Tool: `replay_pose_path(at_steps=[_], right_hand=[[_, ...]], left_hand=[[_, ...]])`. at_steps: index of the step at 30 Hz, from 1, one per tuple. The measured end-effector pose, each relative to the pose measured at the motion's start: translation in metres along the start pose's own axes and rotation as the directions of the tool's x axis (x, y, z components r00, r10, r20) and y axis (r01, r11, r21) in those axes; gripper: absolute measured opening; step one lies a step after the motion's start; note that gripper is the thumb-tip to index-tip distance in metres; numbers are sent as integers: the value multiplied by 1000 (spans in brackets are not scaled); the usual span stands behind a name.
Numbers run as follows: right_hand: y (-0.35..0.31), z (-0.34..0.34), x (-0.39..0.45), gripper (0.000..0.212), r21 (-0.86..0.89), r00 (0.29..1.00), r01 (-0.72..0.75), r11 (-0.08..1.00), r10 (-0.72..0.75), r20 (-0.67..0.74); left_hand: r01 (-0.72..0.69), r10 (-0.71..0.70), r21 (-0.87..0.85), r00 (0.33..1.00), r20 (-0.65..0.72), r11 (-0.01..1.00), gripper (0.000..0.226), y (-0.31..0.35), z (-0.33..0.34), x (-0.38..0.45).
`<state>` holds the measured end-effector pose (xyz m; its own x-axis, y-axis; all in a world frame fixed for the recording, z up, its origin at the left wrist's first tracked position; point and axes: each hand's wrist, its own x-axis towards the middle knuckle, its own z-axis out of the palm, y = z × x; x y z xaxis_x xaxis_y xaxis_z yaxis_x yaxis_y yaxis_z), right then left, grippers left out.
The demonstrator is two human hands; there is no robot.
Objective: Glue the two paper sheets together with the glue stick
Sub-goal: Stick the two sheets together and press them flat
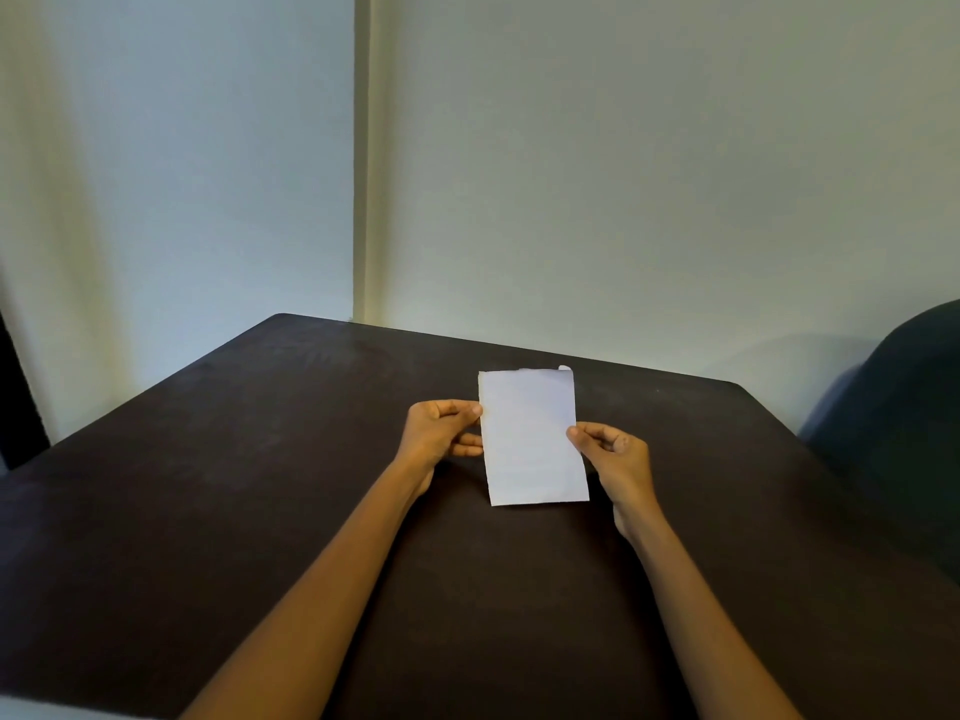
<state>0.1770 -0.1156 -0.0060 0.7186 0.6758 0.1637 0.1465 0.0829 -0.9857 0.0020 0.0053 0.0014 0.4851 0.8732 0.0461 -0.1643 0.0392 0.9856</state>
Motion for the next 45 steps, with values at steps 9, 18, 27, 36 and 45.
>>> replay_pose_path(at_steps=[9, 18, 27, 36, 45], right_hand=[[3, 1, 1, 8, -37, 1000, 7, 999, -6, 25], [2, -2, -1, 14, 1, 996, 84, 996, -84, 30], [-3, -1, -5, 12, -3, 993, 17, 1000, -16, 120], [-5, -2, -5, 15, -73, 984, 4, 997, 8, 177], [-5, -3, -6, 12, -81, 984, 19, 997, -5, 176]], left_hand=[[-6, 5, 5, 1000, 3, 1000, 16, -1, 0, 0], [-6, 6, 15, 1000, 30, 1000, 17, -1, 0, 0], [-13, 13, 3, 1000, 3, 1000, 14, 0, 1, 0], [-71, 62, -56, 987, -151, 996, 10, -2, 0, 1], [-82, 67, -57, 973, -219, 995, 9, -2, 0, 1]])
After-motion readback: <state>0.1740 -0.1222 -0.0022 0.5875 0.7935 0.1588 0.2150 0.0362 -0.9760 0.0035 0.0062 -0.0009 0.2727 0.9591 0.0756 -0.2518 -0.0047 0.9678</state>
